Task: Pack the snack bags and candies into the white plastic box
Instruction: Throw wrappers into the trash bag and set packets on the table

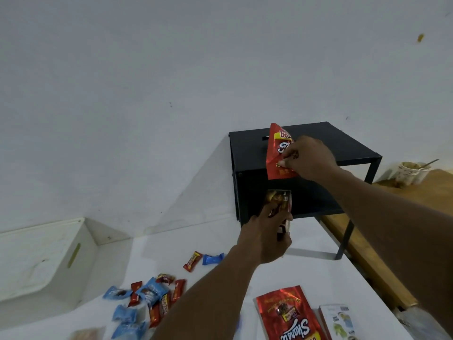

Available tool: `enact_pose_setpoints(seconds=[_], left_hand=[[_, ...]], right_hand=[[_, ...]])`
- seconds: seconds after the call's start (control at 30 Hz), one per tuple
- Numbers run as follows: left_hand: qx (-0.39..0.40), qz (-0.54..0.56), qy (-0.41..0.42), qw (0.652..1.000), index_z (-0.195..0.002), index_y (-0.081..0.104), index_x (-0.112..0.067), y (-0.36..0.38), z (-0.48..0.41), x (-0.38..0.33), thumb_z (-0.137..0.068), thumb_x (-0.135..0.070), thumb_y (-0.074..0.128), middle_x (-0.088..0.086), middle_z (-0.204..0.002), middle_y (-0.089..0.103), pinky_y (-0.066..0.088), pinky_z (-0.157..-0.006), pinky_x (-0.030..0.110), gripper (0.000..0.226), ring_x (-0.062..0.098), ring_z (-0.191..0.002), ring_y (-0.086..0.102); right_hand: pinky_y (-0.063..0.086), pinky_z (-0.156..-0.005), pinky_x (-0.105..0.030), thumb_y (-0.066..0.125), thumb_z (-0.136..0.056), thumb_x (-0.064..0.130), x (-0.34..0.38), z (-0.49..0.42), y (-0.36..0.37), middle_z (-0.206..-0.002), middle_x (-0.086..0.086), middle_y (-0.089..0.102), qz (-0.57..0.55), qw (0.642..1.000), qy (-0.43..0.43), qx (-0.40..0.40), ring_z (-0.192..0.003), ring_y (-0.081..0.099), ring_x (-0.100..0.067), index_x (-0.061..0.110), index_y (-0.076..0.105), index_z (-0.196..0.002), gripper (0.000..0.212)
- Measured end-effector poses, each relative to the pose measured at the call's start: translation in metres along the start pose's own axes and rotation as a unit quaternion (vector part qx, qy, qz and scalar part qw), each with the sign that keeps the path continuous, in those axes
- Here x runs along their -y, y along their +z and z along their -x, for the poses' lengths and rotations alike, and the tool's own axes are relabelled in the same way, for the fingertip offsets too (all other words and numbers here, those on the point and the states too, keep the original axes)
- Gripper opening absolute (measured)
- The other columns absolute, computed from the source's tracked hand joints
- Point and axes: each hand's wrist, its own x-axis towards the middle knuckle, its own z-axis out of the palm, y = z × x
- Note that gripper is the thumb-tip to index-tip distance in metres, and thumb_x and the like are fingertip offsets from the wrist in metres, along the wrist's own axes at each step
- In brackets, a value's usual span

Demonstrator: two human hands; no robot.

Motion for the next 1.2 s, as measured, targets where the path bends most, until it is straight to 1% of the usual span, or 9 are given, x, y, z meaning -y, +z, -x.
enact_pose_setpoints(seconds=[0.3, 0.43, 0.53, 0.63, 0.73, 0.9, 1.03, 1.1, 1.2], left_hand=[[-0.08, -0.024, -0.005, 0.997, -0.129, 0.046, -0.039, -0.064, 0.149, 0.028, -0.083, -0.038, 0.06, -0.008, -0.15, 0.04, 0.059, -0.077, 0.041, 0.048, 0.03, -0.094, 0.067], [-0.073, -0.103, -0.096, 0.987, -0.132, 0.041, -0.043, -0.107, 0.278, 0.082, -0.083, -0.044, 0.056, -0.006, -0.152, 0.036, 0.058, -0.077, 0.044, 0.051, 0.033, -0.095, 0.065], [-0.121, -0.115, -0.233, 0.958, -0.129, 0.046, -0.046, -0.157, 0.408, 0.125, -0.082, -0.046, 0.057, -0.014, -0.151, 0.036, 0.056, -0.077, 0.038, 0.049, 0.031, -0.098, 0.066], [-0.18, -0.115, -0.389, 0.896, -0.129, 0.047, -0.046, -0.202, 0.562, 0.157, -0.082, -0.044, 0.06, -0.02, -0.148, 0.039, 0.054, -0.082, 0.035, 0.049, 0.024, -0.106, 0.065], [-0.222, -0.112, -0.516, 0.82, -0.126, 0.051, -0.046, -0.229, 0.714, 0.165, -0.083, -0.045, 0.061, -0.019, -0.145, 0.042, 0.055, -0.081, 0.035, 0.045, 0.02, -0.109, 0.064], [-0.268, -0.037, -0.691, 0.67, -0.117, 0.053, -0.049, -0.197, 0.909, 0.146, -0.075, -0.051, 0.059, -0.013, -0.138, 0.048, 0.056, -0.084, 0.039, 0.042, 0.019, -0.107, 0.064], [-0.321, 0.107, -0.755, 0.562, -0.105, 0.063, -0.042, -0.122, 0.985, 0.12, -0.079, -0.041, 0.063, -0.018, -0.101, 0.062, 0.057, -0.075, 0.024, 0.026, 0.001, -0.081, 0.066], [-0.338, 0.187, -0.773, 0.502, -0.094, 0.061, -0.049, -0.07, 1.006, 0.117, -0.077, -0.049, 0.061, -0.017, -0.09, 0.066, 0.06, -0.076, 0.033, 0.018, 0.004, -0.077, 0.069], [-0.363, 0.285, -0.791, 0.402, -0.097, 0.062, -0.053, 0.009, 1.031, 0.136, -0.074, -0.054, 0.064, -0.009, -0.1, 0.069, 0.06, -0.066, 0.034, 0.023, 0.013, -0.084, 0.071]], right_hand=[[0.048, -0.094, -0.042, 0.075, -0.08, 0.041, 0.132, 0.079, 0.011, -0.128, -0.008, 0.06, -0.046, 0.996, -0.073, 0.021, -0.117, 0.058, -0.028, 0.021, 0.071, -0.115, 0.04], [0.051, -0.092, -0.038, 0.077, -0.079, 0.04, 0.237, 0.133, 0.039, -0.122, -0.007, 0.065, -0.069, 0.989, -0.119, 0.057, -0.109, 0.061, -0.026, 0.023, 0.074, -0.108, 0.034], [0.044, -0.084, -0.033, 0.078, -0.077, 0.036, 0.346, 0.187, 0.074, -0.119, -0.005, 0.064, -0.112, 0.972, -0.182, 0.096, -0.11, 0.058, -0.026, 0.024, 0.077, -0.1, 0.026], [0.043, -0.081, -0.031, 0.079, -0.076, 0.036, 0.47, 0.263, 0.118, -0.109, -0.001, 0.064, -0.155, 0.935, -0.271, 0.17, -0.108, 0.059, -0.023, 0.024, 0.078, -0.093, 0.021], [0.047, -0.076, -0.031, 0.079, -0.074, 0.033, 0.586, 0.365, 0.159, -0.084, 0.009, 0.061, -0.192, 0.876, -0.353, 0.265, -0.097, 0.062, -0.018, 0.022, 0.079, -0.086, 0.016], [0.052, -0.073, -0.03, 0.081, -0.071, 0.04, 0.714, 0.55, 0.239, -0.092, 0.003, 0.073, -0.184, 0.758, -0.463, 0.42, -0.086, 0.067, -0.016, 0.026, 0.079, -0.083, 0.019], [0.046, -0.053, -0.023, 0.081, -0.073, 0.037, 0.72, 0.68, 0.331, -0.082, 0.002, 0.07, -0.108, 0.668, -0.466, 0.57, -0.076, 0.064, -0.014, 0.02, 0.079, -0.082, 0.02], [0.046, -0.046, -0.022, 0.081, -0.073, 0.038, 0.698, 0.729, 0.384, -0.079, 0.007, 0.068, -0.065, 0.634, -0.412, 0.651, -0.071, 0.062, -0.011, 0.018, 0.079, -0.08, 0.021], [0.057, -0.07, -0.031, 0.083, -0.071, 0.036, 0.655, 0.786, 0.478, -0.08, 0.002, 0.073, -0.009, 0.597, -0.306, 0.742, -0.079, 0.069, -0.016, 0.017, 0.079, -0.075, 0.02]])
